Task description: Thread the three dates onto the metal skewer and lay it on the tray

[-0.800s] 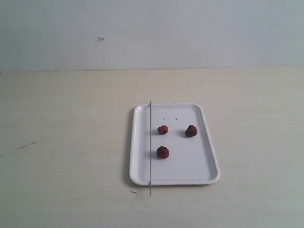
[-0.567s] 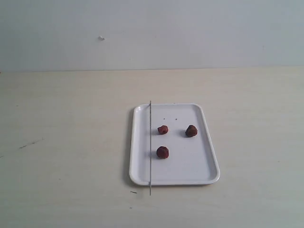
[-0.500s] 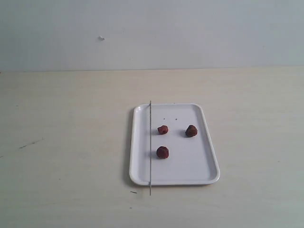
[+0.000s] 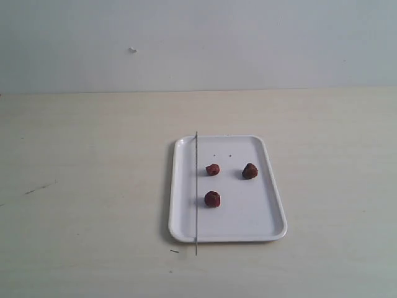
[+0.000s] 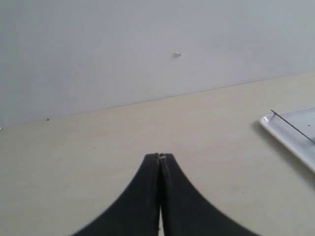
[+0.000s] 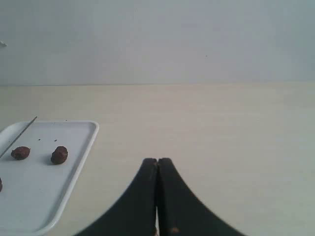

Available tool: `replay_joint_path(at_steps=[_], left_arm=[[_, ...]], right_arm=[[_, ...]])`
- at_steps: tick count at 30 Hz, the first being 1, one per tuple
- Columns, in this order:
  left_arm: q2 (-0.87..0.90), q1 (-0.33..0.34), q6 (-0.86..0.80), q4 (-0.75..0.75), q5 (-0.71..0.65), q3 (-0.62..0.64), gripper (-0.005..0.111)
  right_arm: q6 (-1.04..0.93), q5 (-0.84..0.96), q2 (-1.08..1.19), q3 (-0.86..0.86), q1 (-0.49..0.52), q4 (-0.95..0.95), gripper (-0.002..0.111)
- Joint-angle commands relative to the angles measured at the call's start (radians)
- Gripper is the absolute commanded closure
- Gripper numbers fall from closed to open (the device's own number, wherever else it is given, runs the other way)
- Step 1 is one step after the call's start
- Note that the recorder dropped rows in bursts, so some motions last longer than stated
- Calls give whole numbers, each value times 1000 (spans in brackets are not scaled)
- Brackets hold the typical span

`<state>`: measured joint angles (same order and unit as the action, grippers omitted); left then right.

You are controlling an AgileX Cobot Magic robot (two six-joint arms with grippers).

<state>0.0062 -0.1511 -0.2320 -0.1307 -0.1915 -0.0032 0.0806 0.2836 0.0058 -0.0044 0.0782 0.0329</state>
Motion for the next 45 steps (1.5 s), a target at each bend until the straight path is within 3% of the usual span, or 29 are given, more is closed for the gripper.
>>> replay_joint_path(at_steps=[1, 12, 18, 22, 25, 29, 37, 41, 45], left_arm=[[-6, 1, 0, -11, 2, 3, 107], [-6, 1, 2, -11, 34, 3, 107], [-6, 1, 107, -266, 198, 3, 107], [-6, 1, 316, -408, 311, 3, 107], [-6, 1, 424, -407, 414, 3, 107], [-6, 1, 420, -372, 594, 3, 107], [-6, 1, 448, -318, 691, -95, 107], [99, 1, 479, -257, 655, -275, 107], [343, 1, 437, -235, 348, -490, 107]], right_arm=[[0, 0, -6, 4, 6, 0, 108], [0, 0, -6, 4, 6, 0, 108], [0, 0, -6, 4, 6, 0, 108], [0, 0, -6, 4, 6, 0, 108], [0, 0, -6, 4, 6, 0, 108], [0, 0, -6, 4, 6, 0, 108], [0, 0, -6, 4, 6, 0, 108], [0, 0, -6, 4, 6, 0, 108], [0, 0, -6, 4, 6, 0, 108]])
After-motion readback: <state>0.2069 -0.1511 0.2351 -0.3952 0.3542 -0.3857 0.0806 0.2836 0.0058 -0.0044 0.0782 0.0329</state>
